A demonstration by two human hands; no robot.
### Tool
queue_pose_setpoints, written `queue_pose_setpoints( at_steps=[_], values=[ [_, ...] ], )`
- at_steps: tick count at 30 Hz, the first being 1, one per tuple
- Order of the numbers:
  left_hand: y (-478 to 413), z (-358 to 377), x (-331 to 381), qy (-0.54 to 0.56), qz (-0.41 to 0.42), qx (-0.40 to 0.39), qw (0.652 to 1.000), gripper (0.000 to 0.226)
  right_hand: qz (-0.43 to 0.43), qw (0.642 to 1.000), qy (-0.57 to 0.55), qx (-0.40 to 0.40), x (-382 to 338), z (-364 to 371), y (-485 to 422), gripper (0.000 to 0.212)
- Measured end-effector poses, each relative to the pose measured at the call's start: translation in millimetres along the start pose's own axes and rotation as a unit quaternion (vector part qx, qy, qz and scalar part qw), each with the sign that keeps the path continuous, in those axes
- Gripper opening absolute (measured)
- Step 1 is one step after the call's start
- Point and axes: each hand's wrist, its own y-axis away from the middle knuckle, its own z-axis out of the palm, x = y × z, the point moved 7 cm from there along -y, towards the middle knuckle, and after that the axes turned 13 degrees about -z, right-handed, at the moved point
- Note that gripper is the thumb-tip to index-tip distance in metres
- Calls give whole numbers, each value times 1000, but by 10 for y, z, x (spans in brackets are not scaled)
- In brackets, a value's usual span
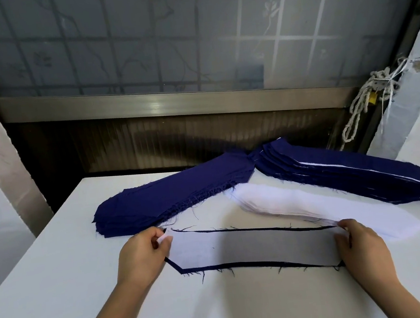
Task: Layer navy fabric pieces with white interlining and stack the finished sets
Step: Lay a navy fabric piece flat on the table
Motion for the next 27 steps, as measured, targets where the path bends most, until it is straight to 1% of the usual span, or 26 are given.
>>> queue_pose_setpoints(
  at_steps=[1, 3, 5, 8, 10, 12, 13, 15, 17, 19, 22, 24, 27],
  values=[
    [14, -13, 16, -3, 11, 13, 1000, 23, 3, 1000, 13, 6, 5, -10, 3, 22],
    [62, -71, 81, -24, 48, 66, 996, 17, 23, 998, 61, 21, 43, -43, 8, 27],
    [138, -104, 171, -67, 96, 118, 986, 18, 68, 994, 83, 32, 120, -85, 19, 32],
    [199, -110, 232, -104, 124, 139, 977, 20, 120, 990, 65, 28, 213, -94, 38, 37],
    [215, -83, 250, -117, 142, 135, 974, 20, 120, 990, 68, 31, 203, -102, 33, 36],
    [237, -12, 290, -138, 175, 119, 968, 24, 87, 991, 85, 50, 124, -115, 1, 31],
    [240, 27, 305, -148, 185, 107, 966, 26, 57, 992, 93, 59, 60, -113, -22, 27],
    [212, 78, 295, -165, 177, 86, 966, 32, -20, 993, 92, 65, -126, -62, -116, 24],
    [185, 92, 265, -172, 167, 80, 968, 35, -80, 995, 56, 32, -364, 61, -291, 23],
    [183, 89, 253, -173, 167, 82, 967, 33, -111, 993, 22, -9, -620, 226, -507, 22],
    [168, 82, 244, -172, 156, 79, 969, 31, -170, 984, 40, -47, -1014, 459, -829, 19],
    [159, 83, 227, -173, 141, 67, 973, 28, -187, 979, 46, -73, -1198, 604, -998, 20],
    [148, 84, 208, -181, 125, 53, 974, 27, -182, 971, 5, -154, -1389, 832, -1132, 20]
  ],
)
